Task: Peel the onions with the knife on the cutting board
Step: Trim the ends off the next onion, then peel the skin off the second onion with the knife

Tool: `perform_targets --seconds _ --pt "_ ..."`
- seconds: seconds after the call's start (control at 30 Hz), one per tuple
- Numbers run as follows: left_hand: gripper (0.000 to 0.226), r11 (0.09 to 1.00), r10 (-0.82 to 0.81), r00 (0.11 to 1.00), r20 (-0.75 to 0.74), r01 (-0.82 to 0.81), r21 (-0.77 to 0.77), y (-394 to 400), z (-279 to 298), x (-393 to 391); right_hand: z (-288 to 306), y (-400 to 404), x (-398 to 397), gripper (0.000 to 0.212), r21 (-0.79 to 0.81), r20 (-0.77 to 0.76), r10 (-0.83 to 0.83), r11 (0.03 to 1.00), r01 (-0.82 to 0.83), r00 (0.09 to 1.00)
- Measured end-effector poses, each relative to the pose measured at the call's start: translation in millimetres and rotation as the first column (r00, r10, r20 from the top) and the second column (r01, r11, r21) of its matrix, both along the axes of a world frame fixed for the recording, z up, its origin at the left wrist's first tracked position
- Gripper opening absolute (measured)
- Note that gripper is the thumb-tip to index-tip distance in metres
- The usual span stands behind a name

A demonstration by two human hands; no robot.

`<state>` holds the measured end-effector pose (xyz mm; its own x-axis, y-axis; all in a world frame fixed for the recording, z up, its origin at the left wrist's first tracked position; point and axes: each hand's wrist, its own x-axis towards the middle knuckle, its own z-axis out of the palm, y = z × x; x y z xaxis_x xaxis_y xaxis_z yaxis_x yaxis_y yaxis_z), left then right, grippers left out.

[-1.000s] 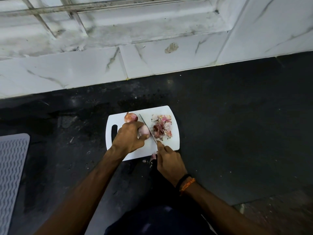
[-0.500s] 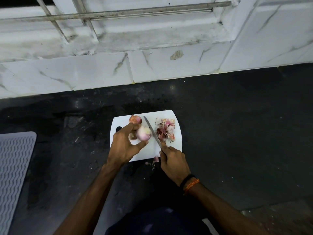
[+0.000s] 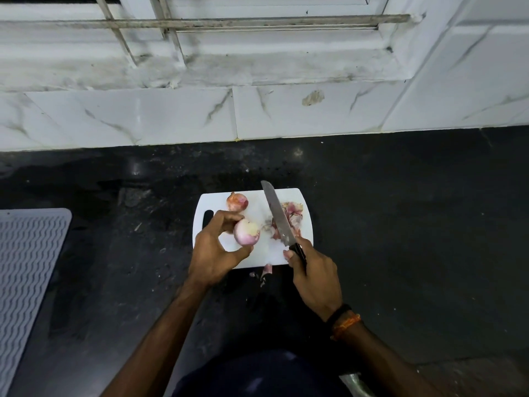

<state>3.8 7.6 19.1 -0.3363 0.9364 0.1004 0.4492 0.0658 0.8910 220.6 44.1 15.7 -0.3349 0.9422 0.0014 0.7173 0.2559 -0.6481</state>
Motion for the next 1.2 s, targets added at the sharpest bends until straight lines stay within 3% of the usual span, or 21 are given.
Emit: perform_targets --seconds 0.1,0.27,0.47,0.63,0.8,1.0,1.2 --pt "0.052 0.997 -0.074 0.984 -0.159 0.076 0.003 -1.0 -6.3 -2.3 2.9 -1.1 2.9 0.023 -0.058 -0.025 -0.024 0.998 0.022 0.999" --pt "0.048 0.995 -0.097 0.954 -0.285 0.097 -0.012 3.3 -21.0 1.9 4.5 -5.7 2.4 0.015 -0.197 -0.145 -0.114 0.977 0.084 0.983" --pt "0.042 0.988 -0.138 0.872 -0.469 0.155 -0.003 16.1 -35.7 2.5 16.0 -14.6 4.9 0.016 -0.084 -0.132 -0.115 0.991 0.105 0.985" --pt "0.041 1.000 0.008 0.958 -0.286 -0.003 0.017 21.1 -10.6 -0.8 15.2 -15.8 10.6 0.016 -0.186 -0.154 -0.138 0.977 0.109 0.978" --pt "0.043 0.975 0.222 0.968 -0.116 -0.220 0.030 21.4 10.8 -41.2 4.4 -17.8 11.5 0.020 -0.225 -0.103 -0.126 0.969 0.100 0.987" --pt "0.051 0.980 0.197 0.956 -0.218 -0.201 0.004 47.4 -2.0 -86.1 -1.5 -12.3 5.1 0.017 -0.193 -0.108 -0.050 0.981 0.028 0.993" --pt "0.055 0.978 0.112 0.966 -0.232 -0.149 -0.148 70.0 -24.0 -97.4 -1.9 -7.3 5.3 0.015 -0.180 -0.079 -0.060 0.983 0.045 0.995"
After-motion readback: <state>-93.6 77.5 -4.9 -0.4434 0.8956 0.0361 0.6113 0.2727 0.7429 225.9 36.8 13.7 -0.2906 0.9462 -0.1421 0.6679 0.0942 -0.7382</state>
